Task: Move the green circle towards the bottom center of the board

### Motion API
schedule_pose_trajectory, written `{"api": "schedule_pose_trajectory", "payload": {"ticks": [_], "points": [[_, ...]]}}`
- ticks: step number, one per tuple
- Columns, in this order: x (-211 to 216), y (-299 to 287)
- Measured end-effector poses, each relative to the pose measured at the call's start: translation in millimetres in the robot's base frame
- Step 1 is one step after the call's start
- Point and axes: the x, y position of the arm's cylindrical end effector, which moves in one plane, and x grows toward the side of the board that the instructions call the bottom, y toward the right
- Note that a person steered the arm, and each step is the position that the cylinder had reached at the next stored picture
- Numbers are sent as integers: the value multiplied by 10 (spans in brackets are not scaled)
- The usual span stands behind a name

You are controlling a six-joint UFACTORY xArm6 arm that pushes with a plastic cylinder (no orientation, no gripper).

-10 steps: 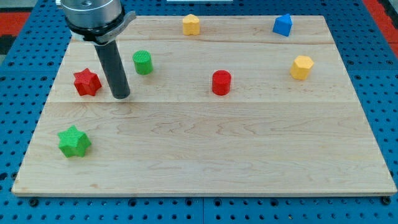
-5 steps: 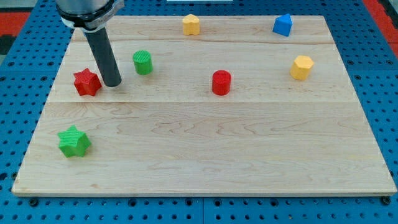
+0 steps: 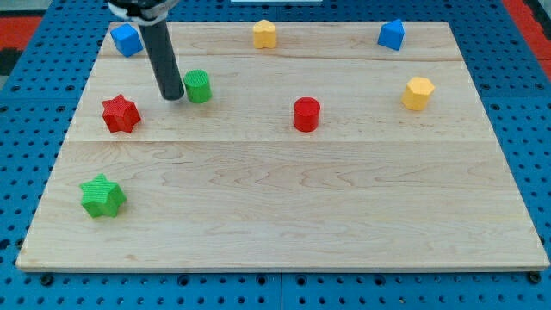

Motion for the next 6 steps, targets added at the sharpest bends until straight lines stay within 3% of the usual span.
{"api": "schedule_pose_trajectory", "payload": {"ticks": [1, 2, 3, 4, 5, 6], "points": [[-260, 78], [-220, 692], [249, 708], [417, 700], [504, 329], [893, 478]]}}
